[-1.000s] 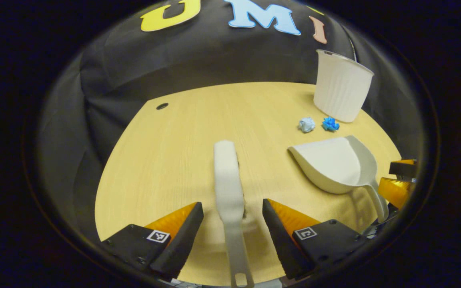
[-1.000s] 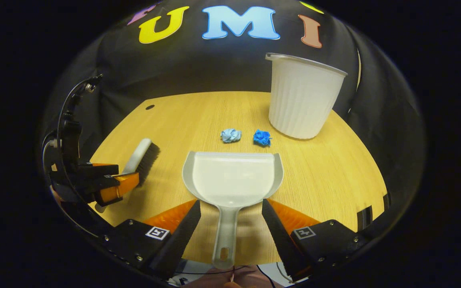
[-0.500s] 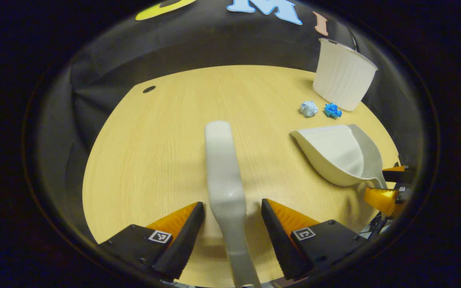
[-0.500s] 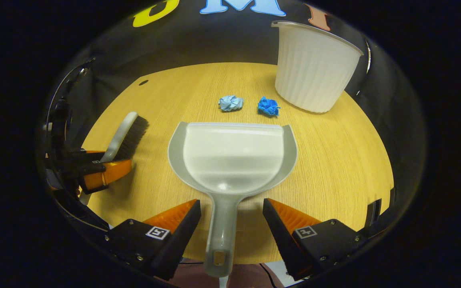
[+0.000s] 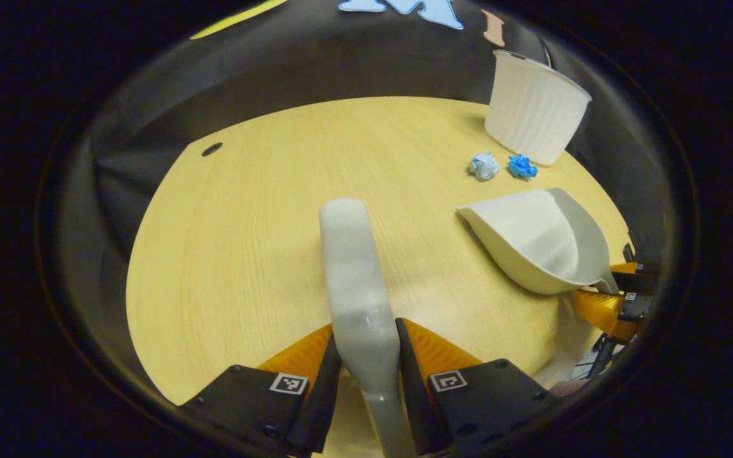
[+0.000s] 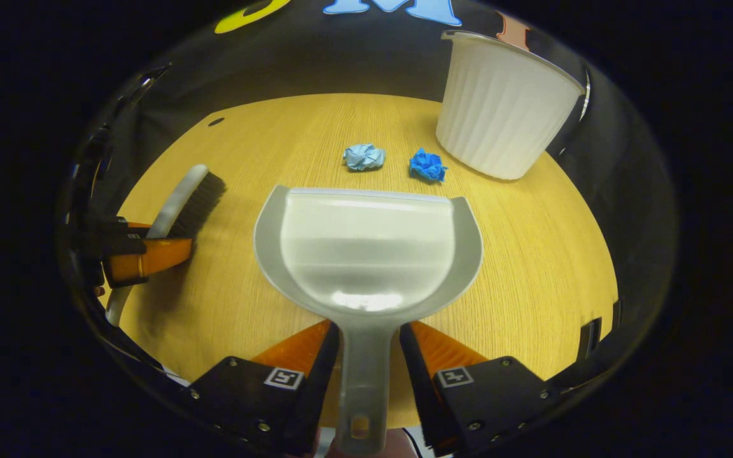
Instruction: Pick up the small broom and dustpan from the desktop, sweep the trash into the dustpan with the broom, and then empty the trash into the garbage bin.
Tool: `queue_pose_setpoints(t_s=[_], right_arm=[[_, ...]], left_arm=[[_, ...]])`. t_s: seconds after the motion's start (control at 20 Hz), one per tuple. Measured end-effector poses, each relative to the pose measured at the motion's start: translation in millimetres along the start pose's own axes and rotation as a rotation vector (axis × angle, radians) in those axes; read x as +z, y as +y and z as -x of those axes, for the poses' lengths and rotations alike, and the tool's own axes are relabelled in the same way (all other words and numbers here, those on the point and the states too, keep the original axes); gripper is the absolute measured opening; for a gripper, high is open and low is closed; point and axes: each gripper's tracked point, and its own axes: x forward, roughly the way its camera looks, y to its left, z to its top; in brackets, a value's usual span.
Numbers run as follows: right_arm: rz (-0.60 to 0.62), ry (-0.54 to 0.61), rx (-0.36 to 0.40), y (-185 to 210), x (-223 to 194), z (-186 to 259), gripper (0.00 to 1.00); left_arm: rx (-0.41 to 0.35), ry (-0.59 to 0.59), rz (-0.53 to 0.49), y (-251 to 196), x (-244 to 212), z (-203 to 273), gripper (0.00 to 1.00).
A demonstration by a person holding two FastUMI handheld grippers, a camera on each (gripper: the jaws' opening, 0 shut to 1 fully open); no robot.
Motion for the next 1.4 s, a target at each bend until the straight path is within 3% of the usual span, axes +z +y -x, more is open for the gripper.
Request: queue_pose_setpoints(t_s=[0.05,0.2,0.25,0.3,0.45,0.5,0.75,1.4], right_arm=[[-0.001,-0.005,-0.004,-1.5,1.0,-0.9,0.42],[0.015,-0.008,-0.002,-3.0,1.5,-6.4,0.39],[0.023,-0.008,-0.001,-3.0,1.3,-4.7,0.34],[0.024,-0.011,0.0,-3.5,1.3,-5.4,0.34],[0.029,-0.006,0.009,-6.5,1.8,-5.5,0.34],[0.036,-0.004,0.015,-9.0,1.2,-4.0,0.29],[0.074,0.009,0.045,-32.5,5.7,-3.2,0.29],[0.203,0.039,0.154,-102.2,17.0,-4.3,0.29]], left_arm=[[-0.001,0.006,0.004,2.2,-0.9,-1.0,0.56],[-0.016,0.03,-0.008,-1.0,0.7,-1.0,0.5],[-0.016,0.038,-0.019,-0.7,0.9,-2.6,0.49],[-0.019,0.042,-0.028,-1.2,2.9,-2.7,0.54],[-0.037,0.054,-0.038,-8.1,12.1,-8.1,0.5],[-0.049,0.059,-0.041,-11.4,16.1,-9.4,0.47],[-0.076,0.073,-0.104,-32.2,45.4,-26.8,0.51],[-0.161,0.068,-0.254,-105.7,142.0,-89.2,0.48]])
